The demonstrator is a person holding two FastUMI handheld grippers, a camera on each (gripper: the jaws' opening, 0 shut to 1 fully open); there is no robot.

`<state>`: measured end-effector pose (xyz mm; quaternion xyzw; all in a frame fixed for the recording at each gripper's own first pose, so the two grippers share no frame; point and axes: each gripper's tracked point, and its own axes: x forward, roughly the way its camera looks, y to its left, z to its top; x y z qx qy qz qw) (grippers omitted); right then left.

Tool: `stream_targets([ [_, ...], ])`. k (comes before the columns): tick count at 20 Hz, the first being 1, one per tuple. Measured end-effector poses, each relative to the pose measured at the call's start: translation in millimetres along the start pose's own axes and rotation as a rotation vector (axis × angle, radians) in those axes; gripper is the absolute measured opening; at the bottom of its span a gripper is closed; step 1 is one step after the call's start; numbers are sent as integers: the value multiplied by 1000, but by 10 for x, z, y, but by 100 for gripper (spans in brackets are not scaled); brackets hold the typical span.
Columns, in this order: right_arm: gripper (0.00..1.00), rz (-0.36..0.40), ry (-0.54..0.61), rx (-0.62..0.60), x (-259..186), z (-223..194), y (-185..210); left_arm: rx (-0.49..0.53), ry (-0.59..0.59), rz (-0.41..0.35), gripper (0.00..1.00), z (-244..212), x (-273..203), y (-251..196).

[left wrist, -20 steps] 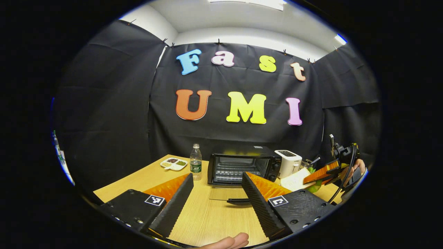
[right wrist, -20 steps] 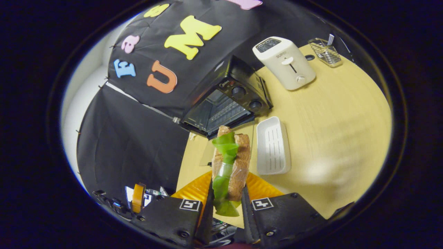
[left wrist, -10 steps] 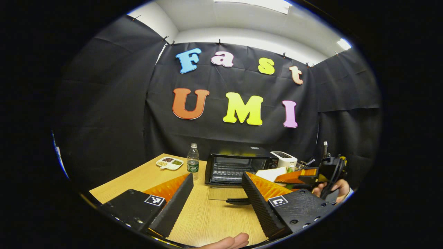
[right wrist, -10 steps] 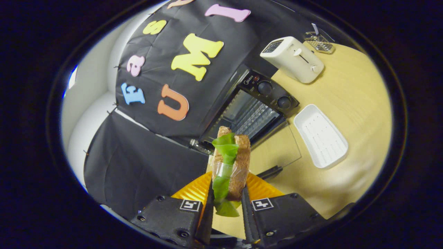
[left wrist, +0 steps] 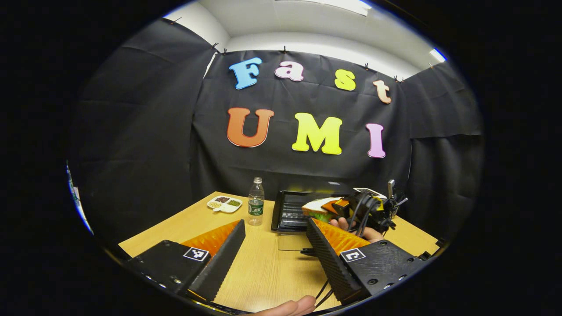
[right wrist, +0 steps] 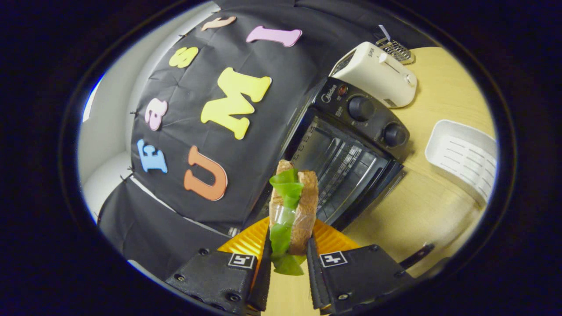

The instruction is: Open the electric oven with the left hand, put the food in, and close the electric oven.

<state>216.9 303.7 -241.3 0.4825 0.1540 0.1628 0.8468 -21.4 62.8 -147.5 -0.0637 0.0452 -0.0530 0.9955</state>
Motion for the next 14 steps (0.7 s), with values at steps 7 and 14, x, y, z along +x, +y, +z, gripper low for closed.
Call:
stream_targets([
  [7, 40, -49, -162, -82, 774, 154, -232, -21, 43, 40, 93, -183, 117, 275],
  [14, 43, -121, -200, -101, 1059, 171, -384, -21, 82, 28, 93, -355, 212, 275],
])
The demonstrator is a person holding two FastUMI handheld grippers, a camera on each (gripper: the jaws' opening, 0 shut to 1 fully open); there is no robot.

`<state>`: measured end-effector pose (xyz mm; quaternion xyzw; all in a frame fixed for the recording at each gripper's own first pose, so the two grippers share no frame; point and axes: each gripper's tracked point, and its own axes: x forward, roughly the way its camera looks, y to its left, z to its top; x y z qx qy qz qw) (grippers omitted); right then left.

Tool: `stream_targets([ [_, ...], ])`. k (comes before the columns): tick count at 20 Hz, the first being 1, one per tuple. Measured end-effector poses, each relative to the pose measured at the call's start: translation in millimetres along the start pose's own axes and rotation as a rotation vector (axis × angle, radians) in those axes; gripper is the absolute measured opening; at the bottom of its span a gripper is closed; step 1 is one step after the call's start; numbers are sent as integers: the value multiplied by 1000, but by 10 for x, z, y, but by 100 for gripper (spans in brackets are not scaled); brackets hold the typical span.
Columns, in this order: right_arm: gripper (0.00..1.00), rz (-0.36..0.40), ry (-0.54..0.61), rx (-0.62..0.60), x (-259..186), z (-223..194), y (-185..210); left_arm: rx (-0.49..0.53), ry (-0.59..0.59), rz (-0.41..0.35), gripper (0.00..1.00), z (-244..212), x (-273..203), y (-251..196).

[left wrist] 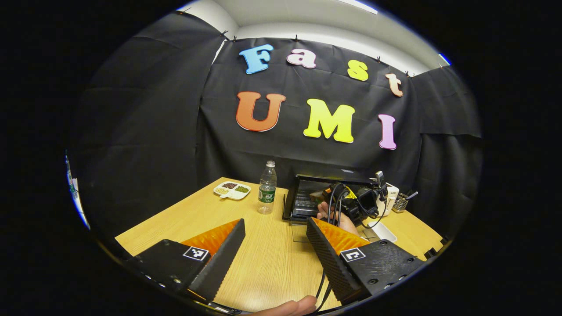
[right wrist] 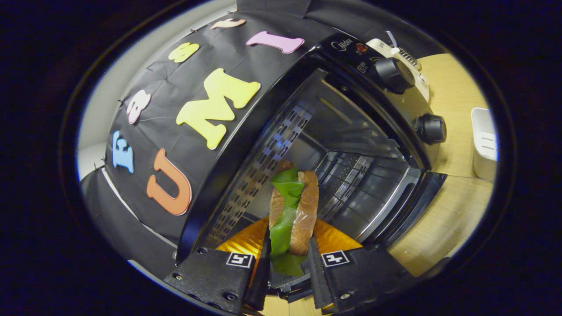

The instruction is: Open the electric oven with the left hand, put the food in, and close the electric oven.

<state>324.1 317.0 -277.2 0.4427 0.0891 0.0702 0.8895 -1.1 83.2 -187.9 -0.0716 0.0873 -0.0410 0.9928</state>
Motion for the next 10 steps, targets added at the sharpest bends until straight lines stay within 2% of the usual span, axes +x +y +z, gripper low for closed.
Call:
stream_targets([
  [2, 46, -2, -7, -6, -17, -9, 30, 7, -3, 1, 93, 0, 0, 4],
  [3, 34, -11, -11, -12, -20, -29, 25, 4, -6, 6, 93, 4, 3, 24],
  [4, 47, -16, -10, -19, -27, -47, 27, 0, -8, 8, 93, 3, 1, 32],
  [6, 51, -33, -8, -39, -23, -52, -6, -10, -7, 8, 93, 4, -1, 19],
  [7, 38, -45, -5, -65, -16, -51, -26, -12, -5, 6, 93, -19, -2, 18],
  [8, 44, -56, 6, -97, -15, -67, -38, -11, -2, 7, 93, -29, -4, 12],
  [9, 60, -62, 14, -116, -16, -80, -52, -7, -1, 8, 93, -40, -16, 18],
  [10, 63, -64, 18, -129, -16, -80, -44, -4, -1, 11, 93, -45, -16, 22],
])
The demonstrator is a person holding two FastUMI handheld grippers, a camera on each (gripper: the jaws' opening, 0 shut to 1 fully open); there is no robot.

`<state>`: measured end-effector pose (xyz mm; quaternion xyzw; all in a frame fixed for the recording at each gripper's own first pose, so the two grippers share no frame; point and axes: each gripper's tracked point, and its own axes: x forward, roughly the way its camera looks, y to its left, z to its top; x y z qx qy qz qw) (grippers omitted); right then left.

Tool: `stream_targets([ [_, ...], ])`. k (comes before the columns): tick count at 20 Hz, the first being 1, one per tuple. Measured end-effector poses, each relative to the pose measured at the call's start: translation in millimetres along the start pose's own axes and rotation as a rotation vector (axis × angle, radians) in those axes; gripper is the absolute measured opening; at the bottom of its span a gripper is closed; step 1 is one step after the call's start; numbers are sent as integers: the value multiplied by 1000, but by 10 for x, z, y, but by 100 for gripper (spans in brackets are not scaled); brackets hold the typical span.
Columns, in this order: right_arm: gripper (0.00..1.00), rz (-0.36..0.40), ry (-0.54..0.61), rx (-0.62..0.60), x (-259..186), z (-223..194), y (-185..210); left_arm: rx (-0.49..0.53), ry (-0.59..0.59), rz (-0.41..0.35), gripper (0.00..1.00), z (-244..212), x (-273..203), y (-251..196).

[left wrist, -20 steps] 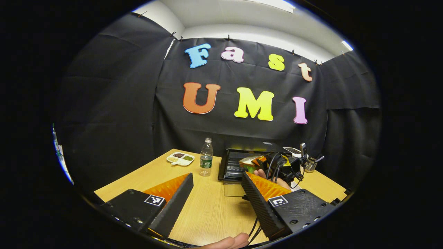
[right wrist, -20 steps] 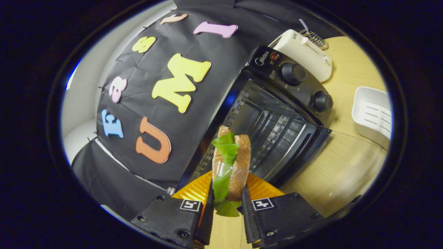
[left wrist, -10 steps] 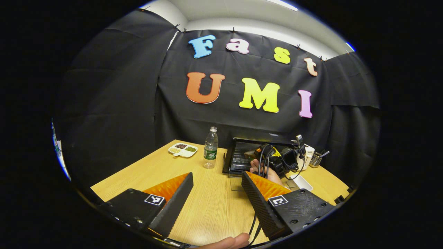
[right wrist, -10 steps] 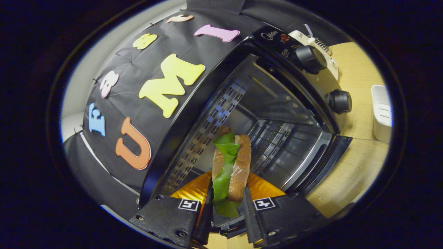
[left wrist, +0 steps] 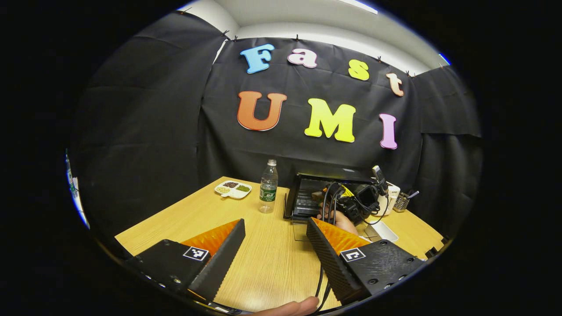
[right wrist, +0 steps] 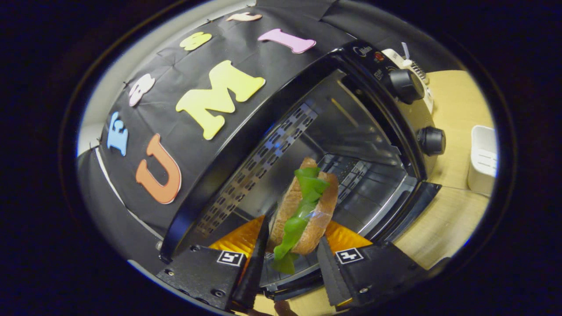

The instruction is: Open the electric oven with the left hand, put the food in, and close the electric oven.

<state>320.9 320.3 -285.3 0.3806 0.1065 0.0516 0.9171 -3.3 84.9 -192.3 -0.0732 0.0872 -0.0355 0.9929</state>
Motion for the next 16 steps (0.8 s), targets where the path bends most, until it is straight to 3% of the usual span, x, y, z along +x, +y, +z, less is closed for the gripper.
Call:
stream_targets([
  [2, 63, -3, 3, -68, -4, 23, 36, 1, -2, -1, 93, -7, -7, -1],
  [3, 50, -5, 12, -115, -4, 15, 72, 2, -4, -2, 93, 3, -19, -4],
  [5, 53, -9, 32, -218, 12, -1, 95, 2, -7, 2, 93, 21, -38, -2],
  [6, 68, -9, 47, -268, 13, -7, 100, 2, -8, 3, 93, 28, -41, -1],
  [7, 57, -11, 70, -325, 17, -15, 119, 1, -7, 5, 93, 20, -40, -1],
  [8, 76, -16, 94, -382, 14, -33, 96, 1, -4, 5, 93, 8, -48, 4],
  [12, 93, -81, 241, -699, 14, -211, -23, 5, 4, 9, 93, -13, -89, -1],
  [16, 93, -82, 326, -819, -85, -293, -23, 11, -1, 14, 93, -5, -145, -11],
])
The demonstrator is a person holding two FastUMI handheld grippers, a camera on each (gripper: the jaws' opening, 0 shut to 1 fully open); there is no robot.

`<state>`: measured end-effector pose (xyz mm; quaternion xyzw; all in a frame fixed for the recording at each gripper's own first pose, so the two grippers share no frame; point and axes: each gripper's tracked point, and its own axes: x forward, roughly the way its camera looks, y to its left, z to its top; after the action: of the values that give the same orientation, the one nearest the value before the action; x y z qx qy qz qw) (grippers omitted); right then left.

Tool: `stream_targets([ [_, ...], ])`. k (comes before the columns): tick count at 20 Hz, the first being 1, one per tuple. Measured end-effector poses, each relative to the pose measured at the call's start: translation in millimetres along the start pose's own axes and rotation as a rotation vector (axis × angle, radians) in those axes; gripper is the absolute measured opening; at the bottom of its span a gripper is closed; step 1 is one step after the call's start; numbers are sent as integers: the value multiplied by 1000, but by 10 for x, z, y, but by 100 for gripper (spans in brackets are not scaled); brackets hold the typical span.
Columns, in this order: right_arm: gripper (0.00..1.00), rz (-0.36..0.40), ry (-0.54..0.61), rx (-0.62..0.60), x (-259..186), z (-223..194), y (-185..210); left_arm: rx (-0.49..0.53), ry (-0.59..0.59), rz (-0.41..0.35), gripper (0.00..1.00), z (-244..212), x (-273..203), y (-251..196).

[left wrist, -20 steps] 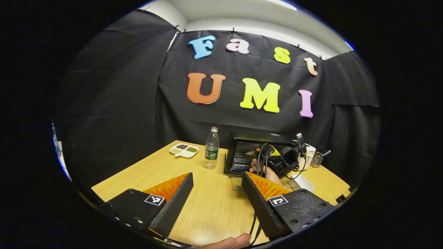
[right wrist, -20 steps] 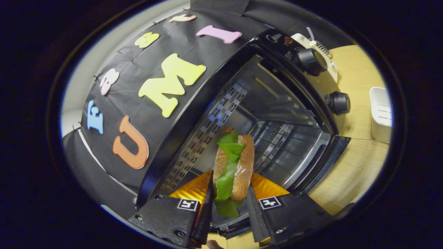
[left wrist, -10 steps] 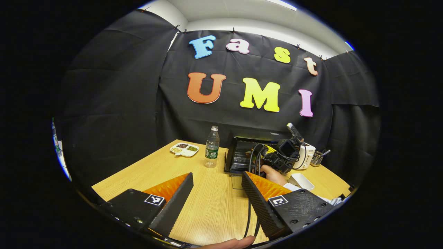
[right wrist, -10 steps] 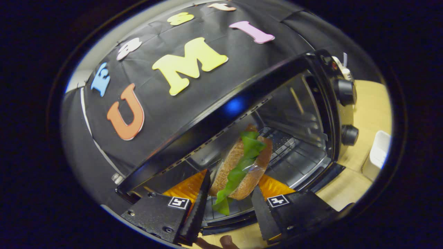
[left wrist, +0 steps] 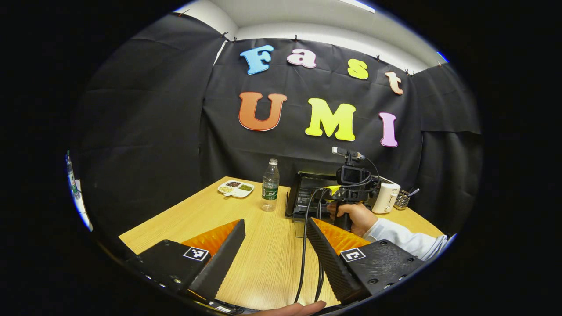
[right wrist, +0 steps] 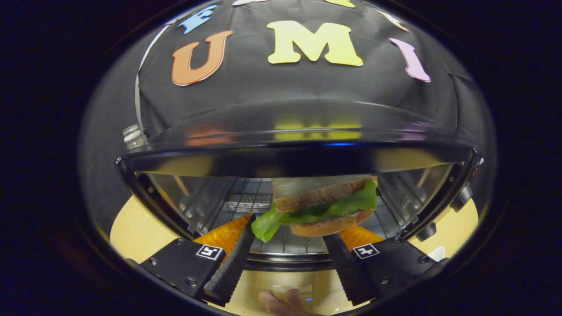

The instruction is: Open the electric oven with the left hand, put the food in, and close the electric oven.

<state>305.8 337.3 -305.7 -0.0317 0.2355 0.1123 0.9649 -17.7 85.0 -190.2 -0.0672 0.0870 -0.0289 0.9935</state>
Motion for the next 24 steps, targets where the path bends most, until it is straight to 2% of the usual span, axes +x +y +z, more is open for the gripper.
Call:
stream_targets([
  [2, 94, -1, 50, -8, -76, -113, 4, 5, 4, 9, 93, -1, -24, 14],
  [5, 94, 41, 127, 19, -164, -259, 35, 10, 10, 17, 93, -9, -80, 19],
  [12, 94, 130, 188, 67, -567, -377, -17, 2, 15, 45, 93, -34, -179, 100],
  [19, 94, 165, 158, 61, -1006, -330, -138, -10, 29, 66, 93, -78, -220, 115],
  [24, 94, 177, 66, 34, -1462, -166, -268, -3, 53, 52, 93, -161, -140, 26],
])
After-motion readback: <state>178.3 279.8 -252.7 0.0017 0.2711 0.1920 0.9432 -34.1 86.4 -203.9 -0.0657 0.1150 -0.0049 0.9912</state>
